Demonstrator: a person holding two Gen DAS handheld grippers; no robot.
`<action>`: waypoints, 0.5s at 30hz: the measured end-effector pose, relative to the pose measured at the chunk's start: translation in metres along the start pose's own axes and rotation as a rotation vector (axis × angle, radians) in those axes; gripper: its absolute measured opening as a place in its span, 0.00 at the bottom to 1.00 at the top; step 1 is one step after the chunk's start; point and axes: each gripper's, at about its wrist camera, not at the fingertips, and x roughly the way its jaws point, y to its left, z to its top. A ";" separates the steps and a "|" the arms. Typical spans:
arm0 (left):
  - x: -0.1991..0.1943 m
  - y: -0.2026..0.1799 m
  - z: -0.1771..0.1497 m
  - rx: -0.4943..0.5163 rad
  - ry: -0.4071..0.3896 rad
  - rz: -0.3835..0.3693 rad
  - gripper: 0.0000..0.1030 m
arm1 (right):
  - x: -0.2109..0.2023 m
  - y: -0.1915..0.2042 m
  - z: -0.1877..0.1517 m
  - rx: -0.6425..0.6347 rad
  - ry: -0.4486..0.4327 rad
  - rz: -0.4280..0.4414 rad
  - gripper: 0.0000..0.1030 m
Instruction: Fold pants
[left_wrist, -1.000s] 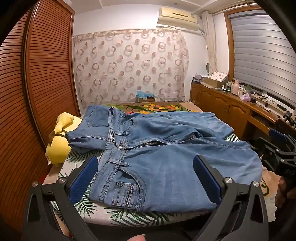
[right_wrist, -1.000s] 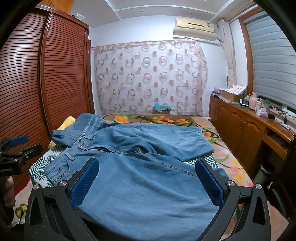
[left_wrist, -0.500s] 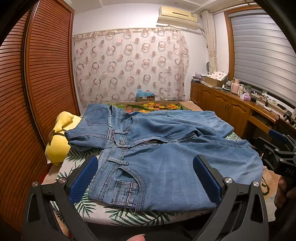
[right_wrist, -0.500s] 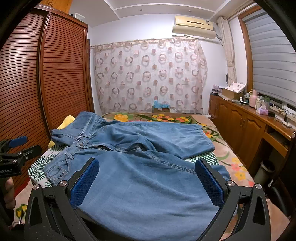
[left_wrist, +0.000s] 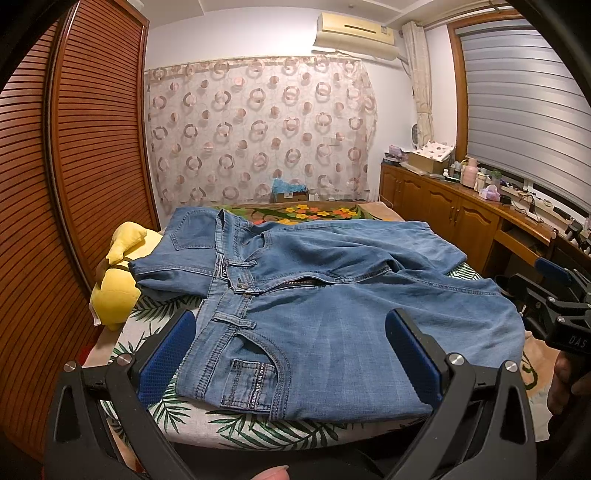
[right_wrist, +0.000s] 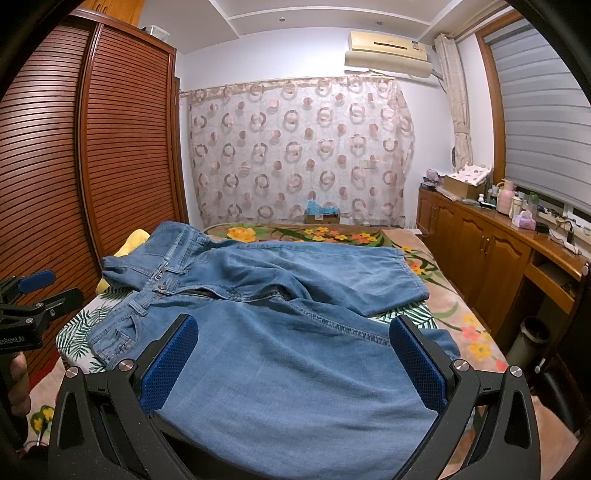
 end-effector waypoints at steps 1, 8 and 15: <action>0.000 0.000 -0.001 -0.001 0.000 -0.001 1.00 | 0.000 0.000 0.000 0.001 0.000 0.000 1.00; 0.002 0.001 -0.008 -0.001 0.000 0.000 1.00 | 0.000 0.000 -0.001 0.000 -0.001 -0.001 1.00; 0.002 0.001 -0.008 -0.003 0.000 0.000 1.00 | 0.000 0.000 -0.001 -0.001 -0.002 -0.001 1.00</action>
